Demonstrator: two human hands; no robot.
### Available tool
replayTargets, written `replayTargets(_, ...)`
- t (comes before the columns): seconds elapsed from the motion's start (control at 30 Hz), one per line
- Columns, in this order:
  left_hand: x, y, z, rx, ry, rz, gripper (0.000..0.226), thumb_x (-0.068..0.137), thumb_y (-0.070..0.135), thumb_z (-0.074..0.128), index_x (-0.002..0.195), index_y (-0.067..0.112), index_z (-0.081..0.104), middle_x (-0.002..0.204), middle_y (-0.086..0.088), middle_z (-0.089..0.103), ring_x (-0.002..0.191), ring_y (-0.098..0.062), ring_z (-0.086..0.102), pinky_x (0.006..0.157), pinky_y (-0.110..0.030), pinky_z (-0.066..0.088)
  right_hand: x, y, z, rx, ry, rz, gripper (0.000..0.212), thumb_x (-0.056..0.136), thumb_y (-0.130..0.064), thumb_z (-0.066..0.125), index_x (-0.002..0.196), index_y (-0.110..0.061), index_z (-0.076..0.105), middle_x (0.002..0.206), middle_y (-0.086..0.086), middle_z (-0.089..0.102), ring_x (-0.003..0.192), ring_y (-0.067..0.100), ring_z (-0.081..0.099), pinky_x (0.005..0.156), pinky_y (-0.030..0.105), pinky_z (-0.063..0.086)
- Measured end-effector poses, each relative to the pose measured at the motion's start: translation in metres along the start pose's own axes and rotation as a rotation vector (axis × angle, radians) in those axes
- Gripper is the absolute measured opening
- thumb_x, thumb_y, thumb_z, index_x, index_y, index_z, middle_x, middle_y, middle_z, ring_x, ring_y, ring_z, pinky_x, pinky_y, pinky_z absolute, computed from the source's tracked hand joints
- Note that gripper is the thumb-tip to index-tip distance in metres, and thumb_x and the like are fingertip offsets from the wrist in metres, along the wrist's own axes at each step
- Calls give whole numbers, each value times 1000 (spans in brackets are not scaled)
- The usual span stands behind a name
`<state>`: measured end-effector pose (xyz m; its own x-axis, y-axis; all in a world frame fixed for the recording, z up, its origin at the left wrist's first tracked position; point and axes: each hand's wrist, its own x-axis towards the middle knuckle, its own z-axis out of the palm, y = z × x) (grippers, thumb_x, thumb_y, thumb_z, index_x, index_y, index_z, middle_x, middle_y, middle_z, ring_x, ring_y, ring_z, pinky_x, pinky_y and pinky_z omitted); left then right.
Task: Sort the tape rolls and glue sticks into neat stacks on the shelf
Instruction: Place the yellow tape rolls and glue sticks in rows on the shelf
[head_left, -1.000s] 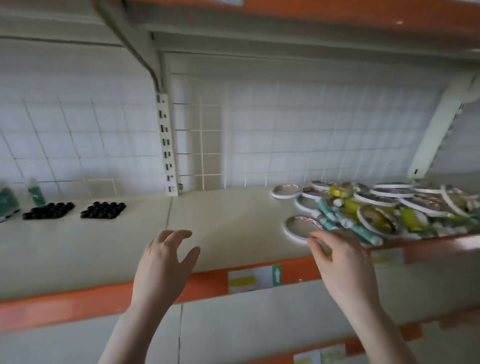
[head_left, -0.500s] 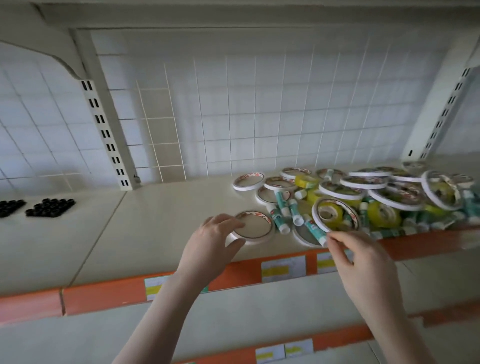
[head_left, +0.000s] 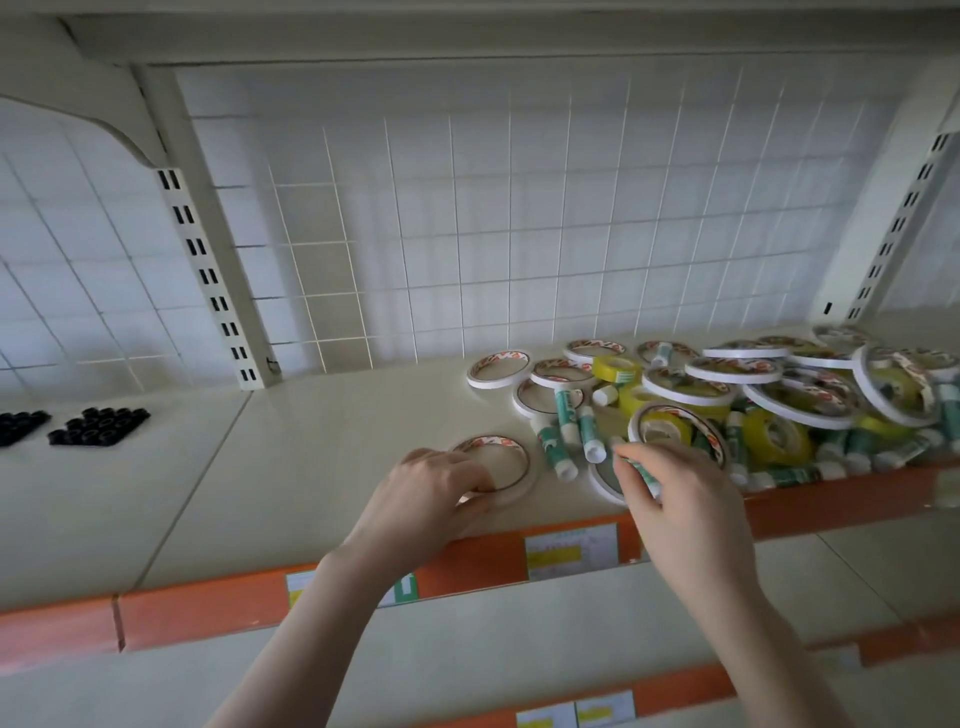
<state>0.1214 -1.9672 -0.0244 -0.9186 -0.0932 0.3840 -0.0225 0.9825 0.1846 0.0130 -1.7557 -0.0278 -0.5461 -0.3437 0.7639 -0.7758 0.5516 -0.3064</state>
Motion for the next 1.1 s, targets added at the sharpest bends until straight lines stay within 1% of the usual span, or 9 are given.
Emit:
replayTargets(0.2, -24, -24, -16, 72, 139, -53, 21, 75, 40, 45, 68, 26, 60, 63, 11, 57, 54, -16, 54, 52, -17, 29, 31, -17, 26, -50, -102, -74, 9, 72, -6, 76, 78, -10, 71, 69, 4, 66, 61, 27, 60, 51, 29, 44)
replayTargets(0.27, -33, -31, -20, 88, 176, -99, 19, 73, 38, 47, 66, 26, 59, 62, 11, 57, 53, -16, 53, 50, -17, 27, 40, -23, 37, -100, -186, -83, 3, 78, -11, 70, 81, -11, 71, 72, 6, 66, 65, 29, 61, 55, 30, 44)
replayTargets(0.33, -40, -37, -21, 94, 202, -153, 13, 72, 35, 54, 66, 26, 60, 62, 10, 57, 53, -17, 54, 47, -18, 26, 47, -27, 47, -185, -305, -81, 15, 89, -20, 56, 87, -13, 69, 81, 6, 66, 77, 29, 60, 61, 32, 41)
replayTargets(0.47, -53, -47, -25, 115, 245, -235, 5, 68, 30, 64, 68, 25, 62, 65, 10, 60, 56, -19, 58, 47, -20, 33, 57, -40, 64, -188, -364, -140, 20, 91, -20, 48, 76, -13, 58, 83, 8, 64, 83, 30, 59, 60, 32, 35)
replayTargets(0.63, -69, -57, -31, 123, 273, -302, 9, 72, 32, 62, 71, 24, 63, 70, 9, 62, 59, -21, 60, 45, -26, 41, 65, -51, 77, -370, -548, -144, 18, 93, -23, 41, 96, -17, 58, 98, 2, 65, 96, 23, 61, 60, 26, 31)
replayTargets(0.73, -76, -61, -35, 115, 277, -341, 9, 73, 33, 62, 72, 24, 64, 72, 8, 63, 62, -23, 61, 47, -28, 43, 67, -53, 82, -329, -603, -133, 9, 90, -18, 44, 86, -18, 52, 99, 5, 65, 97, 27, 61, 62, 27, 32)
replayTargets(0.9, -83, -62, -46, 129, 302, -347, 19, 74, 38, 54, 75, 22, 66, 73, 6, 64, 66, -23, 63, 49, -32, 50, 69, -67, 79, -226, -544, -133, 10, 87, -18, 45, 78, -18, 41, 92, 6, 64, 89, 29, 60, 60, 29, 29)
replayTargets(1.0, -91, -63, -57, 144, 317, -373, 20, 76, 38, 52, 76, 22, 65, 74, 7, 63, 68, -22, 62, 51, -31, 47, 72, -82, 76, -111, -452, -139, 3, 86, -18, 48, 83, -17, 49, 89, 4, 65, 85, 28, 60, 57, 30, 29)
replayTargets(1.1, -106, -66, -72, 162, 352, -413, 16, 76, 35, 55, 77, 22, 65, 74, 8, 63, 68, -21, 62, 52, -31, 48, 76, -104, 80, 45, -361, -124, 13, 84, -16, 54, 95, -15, 60, 86, 6, 67, 80, 30, 61, 56, 29, 30)
